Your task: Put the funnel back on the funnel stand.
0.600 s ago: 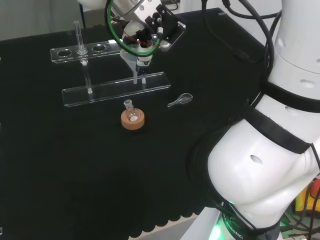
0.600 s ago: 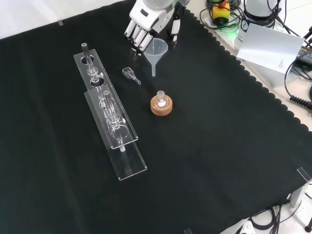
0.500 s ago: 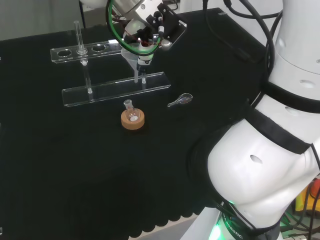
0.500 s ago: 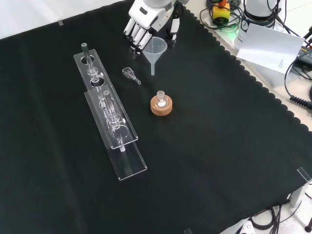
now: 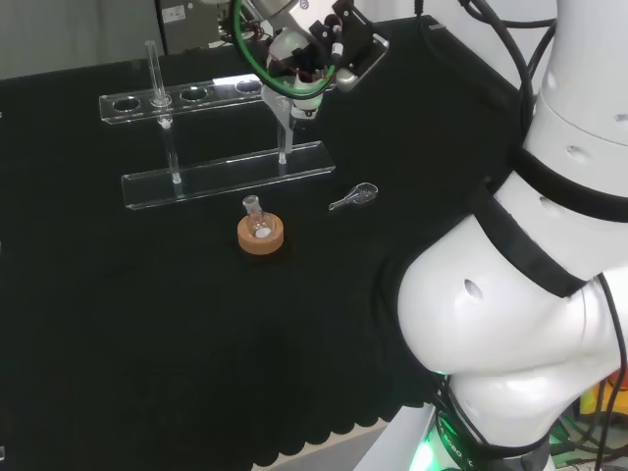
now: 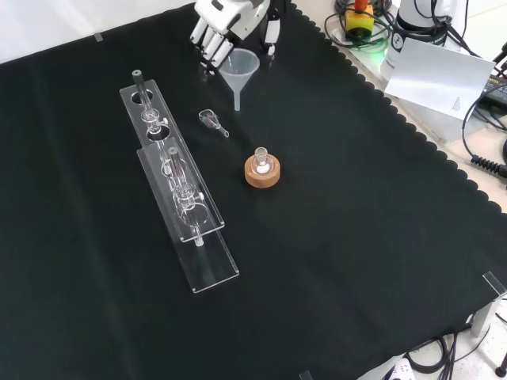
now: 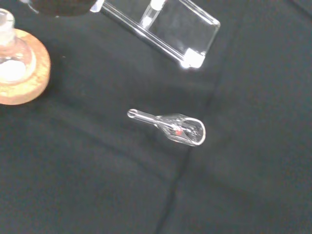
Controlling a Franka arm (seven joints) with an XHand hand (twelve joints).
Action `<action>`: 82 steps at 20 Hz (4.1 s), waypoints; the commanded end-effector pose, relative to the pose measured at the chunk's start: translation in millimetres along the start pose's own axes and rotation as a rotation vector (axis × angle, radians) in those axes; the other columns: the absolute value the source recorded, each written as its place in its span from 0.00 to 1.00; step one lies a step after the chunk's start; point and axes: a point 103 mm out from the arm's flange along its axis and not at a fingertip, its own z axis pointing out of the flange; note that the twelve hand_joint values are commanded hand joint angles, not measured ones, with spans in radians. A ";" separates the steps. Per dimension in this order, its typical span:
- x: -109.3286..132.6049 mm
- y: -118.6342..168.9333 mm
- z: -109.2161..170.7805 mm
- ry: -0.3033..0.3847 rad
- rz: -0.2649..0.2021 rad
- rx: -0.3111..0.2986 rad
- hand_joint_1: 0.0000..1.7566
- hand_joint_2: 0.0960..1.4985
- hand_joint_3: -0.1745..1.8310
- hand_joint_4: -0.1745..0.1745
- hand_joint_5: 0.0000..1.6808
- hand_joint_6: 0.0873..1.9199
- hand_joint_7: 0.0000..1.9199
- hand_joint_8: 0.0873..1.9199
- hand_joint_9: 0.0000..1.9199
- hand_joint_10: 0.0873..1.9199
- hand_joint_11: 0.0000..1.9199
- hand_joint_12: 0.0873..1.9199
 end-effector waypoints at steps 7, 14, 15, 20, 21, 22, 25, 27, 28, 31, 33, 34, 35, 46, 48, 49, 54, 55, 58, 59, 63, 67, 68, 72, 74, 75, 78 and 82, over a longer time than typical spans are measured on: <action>-83.1 22.9 -8.5 0.069 0.069 -0.014 0.49 0.70 0.00 0.45 0.27 0.34 0.28 0.34 0.36 0.25 0.22 0.65; -110.9 41.2 -24.0 0.075 0.084 -0.045 0.49 0.70 0.00 0.45 0.28 0.34 0.28 0.34 0.36 0.25 0.22 0.65; -115.1 43.6 -26.5 0.079 0.089 -0.051 0.49 0.70 0.00 0.45 0.28 0.34 0.28 0.34 0.36 0.25 0.22 0.65; -132.0 53.0 -36.6 0.074 0.100 -0.068 0.49 0.70 0.00 0.46 0.28 0.35 0.28 0.34 0.36 0.25 0.22 0.65; -135.6 54.1 -37.4 0.071 0.103 -0.069 0.49 0.70 0.00 0.46 0.28 0.35 0.28 0.34 0.36 0.25 0.22 0.65; -139.1 55.0 -37.5 0.071 0.106 -0.067 0.49 0.70 0.00 0.46 0.28 0.35 0.28 0.34 0.36 0.25 0.22 0.65; -145.5 57.6 -36.0 0.082 0.106 -0.067 0.49 0.70 0.00 0.46 0.29 0.35 0.28 0.34 0.37 0.25 0.22 0.65; -147.2 59.3 -34.8 0.076 0.101 -0.072 0.49 0.70 0.00 0.46 0.29 0.36 0.28 0.34 0.37 0.25 0.22 0.65; -148.3 60.5 -33.8 0.076 0.103 -0.067 0.49 0.70 0.00 0.46 0.29 0.36 0.28 0.34 0.37 0.25 0.22 0.65; -147.9 64.1 -32.1 0.075 0.108 -0.066 0.49 0.70 0.00 0.46 0.29 0.36 0.28 0.34 0.37 0.25 0.22 0.65; -147.3 66.6 -32.8 0.077 0.105 -0.064 0.49 0.70 0.00 0.46 0.29 0.36 0.28 0.34 0.37 0.25 0.22 0.65; -147.0 69.6 -33.6 0.076 0.102 -0.059 0.49 0.70 0.00 0.46 0.29 0.36 0.28 0.34 0.37 0.25 0.22 0.65; -146.6 73.1 -34.4 0.075 0.100 -0.057 0.49 0.70 0.00 0.46 0.29 0.36 0.28 0.34 0.37 0.25 0.22 0.65; -141.6 104.2 -32.9 0.071 0.078 -0.045 0.49 0.70 0.00 0.46 0.29 0.37 0.29 0.34 0.37 0.25 0.22 0.65; -141.1 109.0 -30.9 0.071 0.075 -0.036 0.49 0.70 0.00 0.46 0.29 0.37 0.29 0.34 0.37 0.25 0.22 0.65; -141.3 110.9 -29.8 0.070 0.074 -0.031 0.49 0.70 0.00 0.46 0.29 0.37 0.29 0.34 0.37 0.25 0.22 0.65; -145.1 118.3 -23.9 0.067 0.080 -0.012 0.49 0.70 0.00 0.46 0.29 0.37 0.29 0.34 0.37 0.25 0.22 0.65; -145.8 119.1 -22.8 0.067 0.082 -0.007 0.49 0.70 0.00 0.46 0.29 0.37 0.29 0.34 0.37 0.25 0.22 0.65; -148.1 121.2 -19.1 0.070 0.083 0.003 0.49 0.70 0.00 0.46 0.29 0.37 0.29 0.34 0.37 0.25 0.22 0.65; -148.5 121.8 -18.0 0.071 0.083 0.006 0.49 0.70 0.00 0.46 0.29 0.37 0.29 0.34 0.37 0.25 0.22 0.65; -146.1 124.8 -15.8 0.072 0.073 0.012 0.49 0.70 0.00 0.46 0.29 0.37 0.29 0.34 0.37 0.25 0.22 0.65; -142.9 129.5 -12.5 0.080 0.059 0.025 0.49 0.70 0.00 0.46 0.28 0.37 0.28 0.34 0.37 0.25 0.22 0.65; -141.6 131.2 -11.5 0.085 0.053 0.028 0.49 0.69 0.00 0.45 0.27 0.37 0.28 0.34 0.37 0.25 0.22 0.65; -136.8 136.9 -6.4 0.093 0.038 0.049 0.48 0.67 0.00 0.40 0.21 0.24 0.24 0.35 0.34 0.26 0.21 0.66; -135.5 138.6 -4.0 0.098 0.033 0.058 0.47 0.66 0.00 0.39 0.19 0.16 0.18 0.35 0.30 0.28 0.18 0.67; -135.1 139.1 -3.0 0.102 0.032 0.061 0.46 0.65 0.00 0.39 0.19 0.12 0.16 0.34 0.27 0.29 0.17 0.68; -133.9 139.3 -1.2 0.111 0.027 0.070 0.44 0.63 0.00 0.39 0.16 0.02 0.08 0.33 0.20 0.32 0.12 0.70; -135.0 135.8 -2.6 0.122 0.028 0.075 0.41 0.61 0.00 0.40 0.11 0.00 0.01 0.30 0.14 0.33 0.08 0.71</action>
